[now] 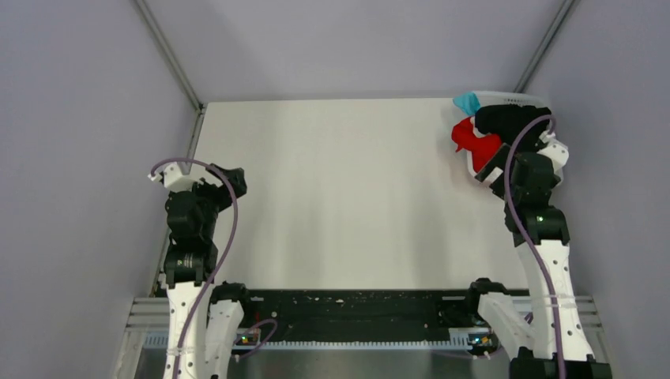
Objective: Fold and stack the t-shirts
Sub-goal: Grab crumpled tshirt from bin with the right arm
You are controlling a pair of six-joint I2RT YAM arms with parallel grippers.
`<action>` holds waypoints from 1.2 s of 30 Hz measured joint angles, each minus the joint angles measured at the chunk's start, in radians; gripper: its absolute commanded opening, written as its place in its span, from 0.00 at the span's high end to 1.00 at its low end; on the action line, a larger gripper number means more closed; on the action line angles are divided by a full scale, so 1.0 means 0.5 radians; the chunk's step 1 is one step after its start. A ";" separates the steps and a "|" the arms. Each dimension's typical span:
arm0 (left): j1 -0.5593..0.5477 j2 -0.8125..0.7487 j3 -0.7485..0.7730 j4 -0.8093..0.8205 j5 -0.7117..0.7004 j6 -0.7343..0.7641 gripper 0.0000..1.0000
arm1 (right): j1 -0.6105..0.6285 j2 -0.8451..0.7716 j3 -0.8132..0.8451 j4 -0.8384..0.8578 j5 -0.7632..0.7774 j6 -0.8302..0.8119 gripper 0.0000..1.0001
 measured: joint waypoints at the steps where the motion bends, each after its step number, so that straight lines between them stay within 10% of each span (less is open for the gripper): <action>1: 0.000 0.000 -0.001 -0.001 0.002 -0.001 0.01 | 0.000 0.018 0.001 0.025 0.004 -0.009 0.01; 17: 0.000 0.036 0.001 -0.040 -0.024 -0.001 0.01 | -0.282 1.575 0.842 0.607 -0.111 -0.271 0.06; 19: 0.000 0.036 0.001 -0.041 -0.037 0.000 0.01 | -0.283 1.724 0.919 0.610 -0.153 -0.285 0.22; 24: 0.000 0.050 0.001 -0.041 -0.063 0.001 0.01 | -0.297 1.943 1.044 0.623 -0.200 -0.332 0.99; 36: 0.000 0.071 0.001 -0.053 -0.068 -0.002 0.01 | -0.317 1.884 1.432 0.627 -0.214 -0.578 1.00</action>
